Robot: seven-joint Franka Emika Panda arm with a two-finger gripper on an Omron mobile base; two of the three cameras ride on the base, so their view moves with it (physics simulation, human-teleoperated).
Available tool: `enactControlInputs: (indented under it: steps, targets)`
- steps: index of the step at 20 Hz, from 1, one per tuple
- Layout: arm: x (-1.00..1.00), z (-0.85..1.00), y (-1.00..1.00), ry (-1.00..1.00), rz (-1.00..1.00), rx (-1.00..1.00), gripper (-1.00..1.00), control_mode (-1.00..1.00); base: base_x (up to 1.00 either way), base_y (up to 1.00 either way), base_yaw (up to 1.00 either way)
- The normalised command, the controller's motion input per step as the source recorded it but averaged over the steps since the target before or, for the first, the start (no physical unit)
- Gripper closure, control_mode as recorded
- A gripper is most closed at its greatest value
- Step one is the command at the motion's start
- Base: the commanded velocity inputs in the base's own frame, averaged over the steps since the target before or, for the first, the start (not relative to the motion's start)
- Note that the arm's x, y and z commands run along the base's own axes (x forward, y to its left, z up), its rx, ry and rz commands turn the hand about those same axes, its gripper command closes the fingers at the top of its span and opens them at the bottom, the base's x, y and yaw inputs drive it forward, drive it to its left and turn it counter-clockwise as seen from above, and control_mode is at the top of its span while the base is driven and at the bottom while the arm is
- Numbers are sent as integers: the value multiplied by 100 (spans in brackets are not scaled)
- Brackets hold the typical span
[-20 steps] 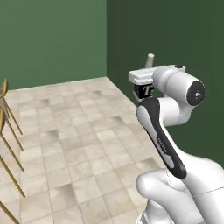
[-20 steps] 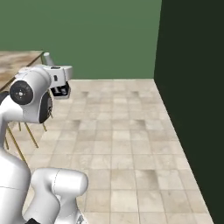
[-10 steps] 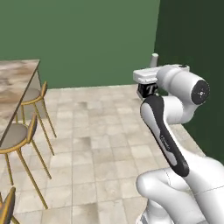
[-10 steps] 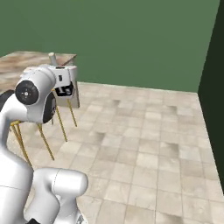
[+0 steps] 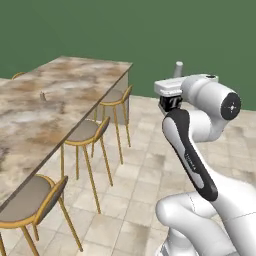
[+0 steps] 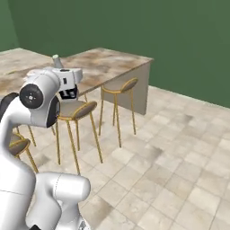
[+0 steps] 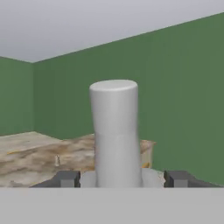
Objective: Open the cabinet directly in front. Then move the liquor and the cup to the dining counter with the candle on it.
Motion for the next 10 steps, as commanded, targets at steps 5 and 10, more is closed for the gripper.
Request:
enactControlInputs:
  steps: [5,10]
  targets:
    - [0,0,0,0,0,0,100,100,-24,-37,63]
    - [0,0,0,0,0,0,100,100,29,-45,49]
